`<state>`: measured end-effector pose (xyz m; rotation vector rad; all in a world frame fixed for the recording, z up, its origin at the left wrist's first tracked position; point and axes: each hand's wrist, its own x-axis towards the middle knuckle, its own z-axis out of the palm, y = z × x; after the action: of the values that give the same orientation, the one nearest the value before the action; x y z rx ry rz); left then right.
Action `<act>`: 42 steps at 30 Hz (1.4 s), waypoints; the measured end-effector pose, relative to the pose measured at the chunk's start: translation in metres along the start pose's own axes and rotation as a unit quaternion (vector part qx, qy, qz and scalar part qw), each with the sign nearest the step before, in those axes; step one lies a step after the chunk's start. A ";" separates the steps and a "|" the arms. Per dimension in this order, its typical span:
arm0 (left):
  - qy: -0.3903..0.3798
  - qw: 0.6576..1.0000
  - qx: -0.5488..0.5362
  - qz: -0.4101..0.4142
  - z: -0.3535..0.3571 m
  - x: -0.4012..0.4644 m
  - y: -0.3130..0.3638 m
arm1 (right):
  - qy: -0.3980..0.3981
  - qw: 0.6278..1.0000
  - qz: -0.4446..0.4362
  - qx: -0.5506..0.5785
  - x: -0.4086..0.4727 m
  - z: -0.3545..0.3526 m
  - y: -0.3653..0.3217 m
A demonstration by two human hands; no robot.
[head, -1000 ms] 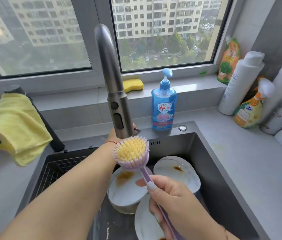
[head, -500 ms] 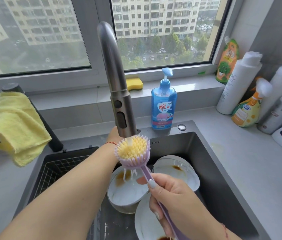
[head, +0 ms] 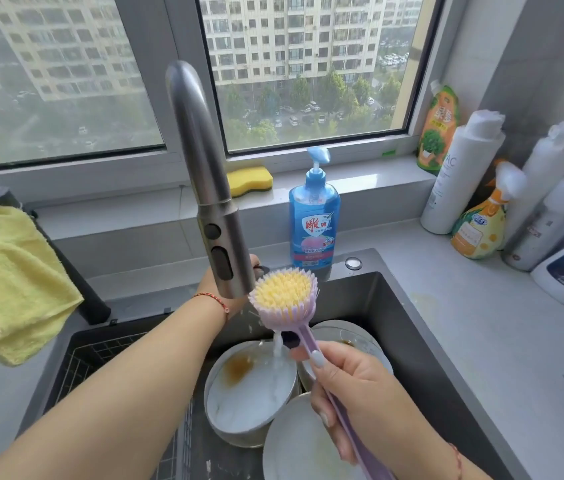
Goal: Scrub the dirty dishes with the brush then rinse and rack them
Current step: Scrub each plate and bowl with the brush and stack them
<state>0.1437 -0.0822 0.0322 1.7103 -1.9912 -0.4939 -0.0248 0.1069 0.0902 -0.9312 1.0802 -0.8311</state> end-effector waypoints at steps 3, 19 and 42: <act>-0.015 0.996 0.070 0.056 0.004 0.010 -0.020 | 0.034 0.999 -0.028 0.001 0.007 -0.011 -0.006; 0.001 0.953 0.168 0.252 -0.052 0.091 0.084 | 0.176 0.978 -0.115 0.002 0.106 -0.070 -0.049; -0.006 0.941 0.234 0.247 -0.046 0.111 0.099 | 0.146 0.977 -0.156 0.019 0.141 -0.083 -0.066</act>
<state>0.0757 -0.1744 0.1376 1.3497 -2.5767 0.1587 -0.0735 -0.0628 0.0858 -0.9806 1.1811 -1.2752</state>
